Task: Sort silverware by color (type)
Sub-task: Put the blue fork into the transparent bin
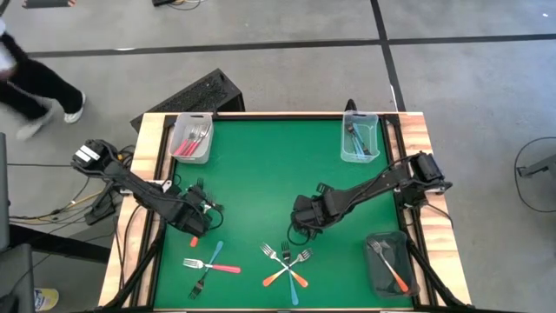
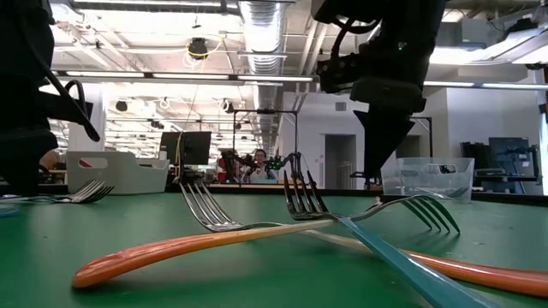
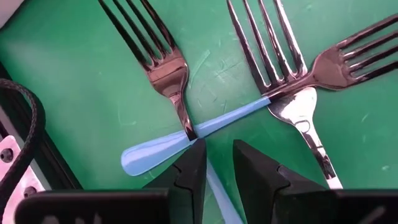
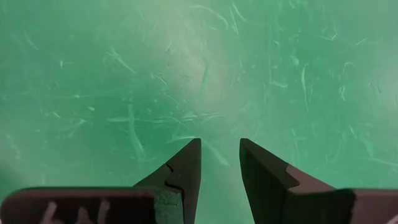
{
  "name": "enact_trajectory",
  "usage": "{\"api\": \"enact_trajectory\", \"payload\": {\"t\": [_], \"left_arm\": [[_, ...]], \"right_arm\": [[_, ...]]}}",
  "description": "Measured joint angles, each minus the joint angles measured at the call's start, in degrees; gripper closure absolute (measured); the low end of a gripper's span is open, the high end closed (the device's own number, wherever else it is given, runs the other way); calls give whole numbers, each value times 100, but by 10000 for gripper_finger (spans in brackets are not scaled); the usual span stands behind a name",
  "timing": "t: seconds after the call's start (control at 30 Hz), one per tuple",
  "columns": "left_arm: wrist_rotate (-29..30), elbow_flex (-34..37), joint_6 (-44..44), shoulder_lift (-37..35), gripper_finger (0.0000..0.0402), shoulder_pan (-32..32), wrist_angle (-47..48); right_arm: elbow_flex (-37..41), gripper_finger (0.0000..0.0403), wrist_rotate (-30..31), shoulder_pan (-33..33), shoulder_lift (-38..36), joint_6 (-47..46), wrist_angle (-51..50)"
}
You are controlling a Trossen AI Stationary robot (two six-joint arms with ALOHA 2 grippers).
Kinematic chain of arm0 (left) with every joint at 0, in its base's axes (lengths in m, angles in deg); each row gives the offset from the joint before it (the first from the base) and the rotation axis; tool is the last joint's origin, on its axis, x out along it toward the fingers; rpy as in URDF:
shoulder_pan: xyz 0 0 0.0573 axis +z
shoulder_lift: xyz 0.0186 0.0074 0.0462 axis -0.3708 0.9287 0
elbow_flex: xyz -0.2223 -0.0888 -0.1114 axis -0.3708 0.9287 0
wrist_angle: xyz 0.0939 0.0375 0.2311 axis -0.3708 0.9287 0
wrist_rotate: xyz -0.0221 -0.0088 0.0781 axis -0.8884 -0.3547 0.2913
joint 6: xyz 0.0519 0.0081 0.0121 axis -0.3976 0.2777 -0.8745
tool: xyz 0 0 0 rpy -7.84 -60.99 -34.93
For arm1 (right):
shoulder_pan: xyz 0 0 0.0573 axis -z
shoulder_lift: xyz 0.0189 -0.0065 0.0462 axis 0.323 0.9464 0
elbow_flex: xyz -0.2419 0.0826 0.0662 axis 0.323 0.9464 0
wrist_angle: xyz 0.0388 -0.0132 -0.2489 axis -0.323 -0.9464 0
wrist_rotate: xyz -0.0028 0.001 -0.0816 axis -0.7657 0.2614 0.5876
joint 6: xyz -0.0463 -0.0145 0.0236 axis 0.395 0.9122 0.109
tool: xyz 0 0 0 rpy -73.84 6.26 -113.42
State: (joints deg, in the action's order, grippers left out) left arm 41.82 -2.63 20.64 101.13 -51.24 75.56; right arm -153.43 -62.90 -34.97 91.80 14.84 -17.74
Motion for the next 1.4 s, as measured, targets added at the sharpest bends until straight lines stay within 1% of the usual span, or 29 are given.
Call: {"api": "enact_trajectory", "payload": {"t": [0.17, 0.23, 0.37, 0.43, 0.53, 0.67, 0.83, 0.93, 1.03, 1.13, 1.23, 1.3, 1.4], "left_arm": [[-31, 4, -13, -3, 334, 0, -7], [-55, -2, 130, -7, 334, 0, 6], [-458, -349, 305, -3, 334, 3, 439], [-352, -613, 264, -14, 334, -10, 711], [-109, -786, 74, -7, 331, 7, 955], [-161, -765, 166, -1, 307, 12, 939], [-420, -754, 475, 146, 255, -90, 809], [-569, -754, 567, 351, 230, -161, 789], [-646, -746, 648, 606, 218, -214, 851], [-775, -691, 677, 843, 220, -214, 800], [-880, -633, 625, 985, 231, -214, 650], [-881, -633, 488, 1013, 243, -214, 490], [-867, -618, 262, 1004, 274, -214, 326]], "right_arm": [[0, 269, 0, 0, 0, 4, -139], [0, 269, 0, -1, 0, 4, -143], [0, 269, 0, 0, -2, 12, -187], [0, 269, 0, 2, -55, 28, -256], [1, 269, 27, 9, -196, 19, -331], [-9, 269, 254, -69, -529, -18, -342], [-4, 269, 402, -192, -891, -42, -386], [-4, 269, 509, -242, -1033, -57, -437], [-7, 269, 612, -249, -1066, -59, -426], [-4, 269, 626, -242, -1046, -96, -429], [-4, 269, 625, -215, -1002, -134, -427], [-4, 269, 625, -218, -955, -166, -404], [0, 269, 626, -250, -949, -297, -404]]}}
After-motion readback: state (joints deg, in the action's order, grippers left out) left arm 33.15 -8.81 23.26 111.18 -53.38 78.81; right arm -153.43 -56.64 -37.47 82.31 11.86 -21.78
